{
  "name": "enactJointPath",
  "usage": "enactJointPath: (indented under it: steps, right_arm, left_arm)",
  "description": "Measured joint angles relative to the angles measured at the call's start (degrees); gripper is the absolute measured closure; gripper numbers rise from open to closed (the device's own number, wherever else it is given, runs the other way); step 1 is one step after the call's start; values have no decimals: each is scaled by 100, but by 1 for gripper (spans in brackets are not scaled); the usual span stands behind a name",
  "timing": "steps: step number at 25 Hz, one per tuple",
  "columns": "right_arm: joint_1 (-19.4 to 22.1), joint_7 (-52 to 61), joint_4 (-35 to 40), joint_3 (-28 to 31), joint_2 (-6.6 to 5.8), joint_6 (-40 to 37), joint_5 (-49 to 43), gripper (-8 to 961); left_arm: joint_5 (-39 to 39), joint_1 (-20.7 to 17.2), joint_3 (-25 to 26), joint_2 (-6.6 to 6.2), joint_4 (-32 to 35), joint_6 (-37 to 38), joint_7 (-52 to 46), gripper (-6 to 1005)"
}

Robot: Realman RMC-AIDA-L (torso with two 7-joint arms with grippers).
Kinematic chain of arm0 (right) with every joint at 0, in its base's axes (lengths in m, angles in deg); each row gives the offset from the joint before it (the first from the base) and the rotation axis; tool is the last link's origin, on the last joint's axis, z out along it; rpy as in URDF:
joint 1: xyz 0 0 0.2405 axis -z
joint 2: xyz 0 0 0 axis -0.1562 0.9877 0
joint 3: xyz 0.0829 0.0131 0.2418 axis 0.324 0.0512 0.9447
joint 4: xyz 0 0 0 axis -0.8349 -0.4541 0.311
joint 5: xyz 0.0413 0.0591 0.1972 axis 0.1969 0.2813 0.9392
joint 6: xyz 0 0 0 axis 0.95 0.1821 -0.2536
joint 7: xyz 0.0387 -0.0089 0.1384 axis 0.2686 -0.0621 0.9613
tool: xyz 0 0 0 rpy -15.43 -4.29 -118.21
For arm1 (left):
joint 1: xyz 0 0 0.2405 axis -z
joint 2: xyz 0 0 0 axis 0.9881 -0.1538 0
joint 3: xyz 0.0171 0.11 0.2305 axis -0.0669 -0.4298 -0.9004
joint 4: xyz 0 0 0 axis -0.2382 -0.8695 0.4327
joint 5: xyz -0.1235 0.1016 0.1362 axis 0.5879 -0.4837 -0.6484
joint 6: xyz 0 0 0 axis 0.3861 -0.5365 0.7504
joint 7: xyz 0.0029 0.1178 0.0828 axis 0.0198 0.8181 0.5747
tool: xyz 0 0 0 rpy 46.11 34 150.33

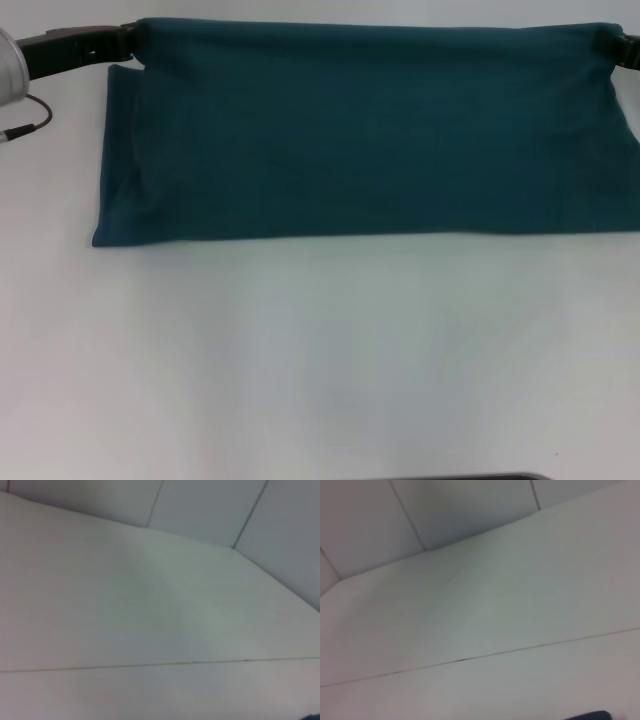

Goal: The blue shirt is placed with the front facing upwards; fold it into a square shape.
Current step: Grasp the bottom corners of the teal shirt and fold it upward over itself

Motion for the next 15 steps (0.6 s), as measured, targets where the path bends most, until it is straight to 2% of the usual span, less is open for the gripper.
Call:
enactJointPath:
  steps: [8,15]
  right_arm:
    - [-169,-257,-255,-78,55,599,64,904]
    - [-350,-305,-264,-215,132,727,64,903]
  left_arm:
    - [126,23,-153,95,224,-464,37,979]
    - [132,78,-199,137,241,-648,45,979]
